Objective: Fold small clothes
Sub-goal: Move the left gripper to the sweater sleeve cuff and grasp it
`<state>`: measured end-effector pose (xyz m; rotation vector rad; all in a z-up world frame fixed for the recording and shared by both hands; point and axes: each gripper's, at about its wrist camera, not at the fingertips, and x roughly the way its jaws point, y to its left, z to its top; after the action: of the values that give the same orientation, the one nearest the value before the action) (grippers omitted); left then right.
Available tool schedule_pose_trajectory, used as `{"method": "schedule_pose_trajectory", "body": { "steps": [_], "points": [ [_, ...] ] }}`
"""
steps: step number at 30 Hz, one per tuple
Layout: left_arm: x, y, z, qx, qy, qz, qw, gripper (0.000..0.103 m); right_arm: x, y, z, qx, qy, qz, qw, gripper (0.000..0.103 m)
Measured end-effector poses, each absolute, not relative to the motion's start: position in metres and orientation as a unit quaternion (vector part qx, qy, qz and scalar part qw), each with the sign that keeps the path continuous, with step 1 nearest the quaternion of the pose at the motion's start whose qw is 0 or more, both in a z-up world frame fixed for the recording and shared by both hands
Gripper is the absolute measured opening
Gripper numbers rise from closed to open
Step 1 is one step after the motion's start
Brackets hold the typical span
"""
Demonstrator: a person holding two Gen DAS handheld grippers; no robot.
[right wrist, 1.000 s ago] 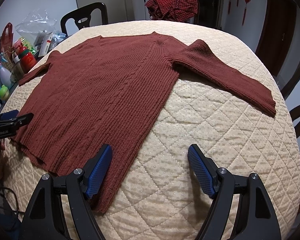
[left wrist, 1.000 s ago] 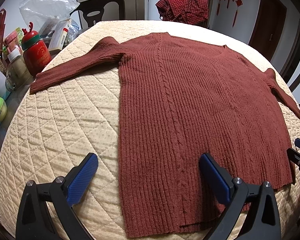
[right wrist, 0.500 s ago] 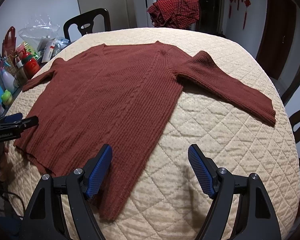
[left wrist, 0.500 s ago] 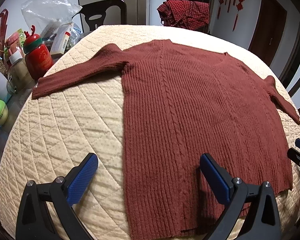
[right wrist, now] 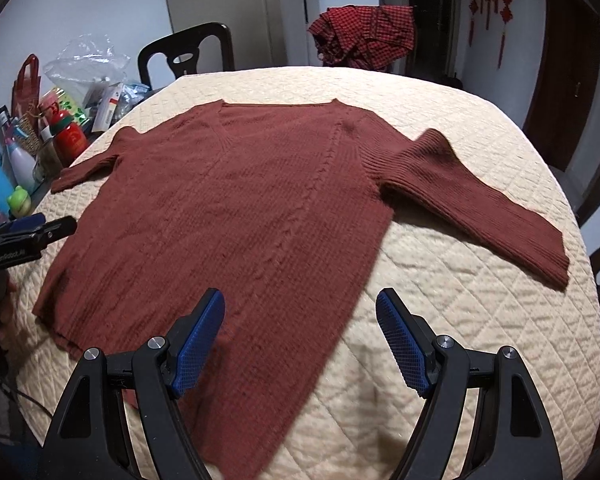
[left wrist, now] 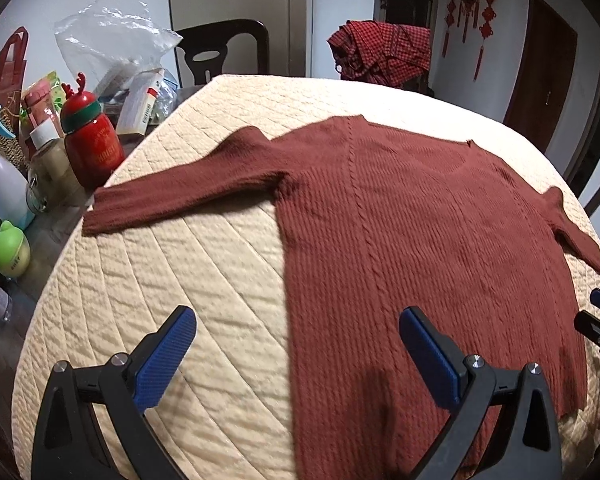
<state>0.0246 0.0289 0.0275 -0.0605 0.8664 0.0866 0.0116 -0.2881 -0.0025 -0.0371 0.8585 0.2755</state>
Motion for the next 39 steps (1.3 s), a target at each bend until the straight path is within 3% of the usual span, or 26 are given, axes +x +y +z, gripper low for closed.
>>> {"method": "schedule_pose_trajectory", "body": {
  "steps": [39],
  "points": [
    [0.101, 0.193, 0.0, -0.179, 0.406, 0.192, 0.875, 0.094, 0.072, -0.25, -0.005, -0.041, 0.428, 0.154, 0.89, 0.078]
  ]
}}
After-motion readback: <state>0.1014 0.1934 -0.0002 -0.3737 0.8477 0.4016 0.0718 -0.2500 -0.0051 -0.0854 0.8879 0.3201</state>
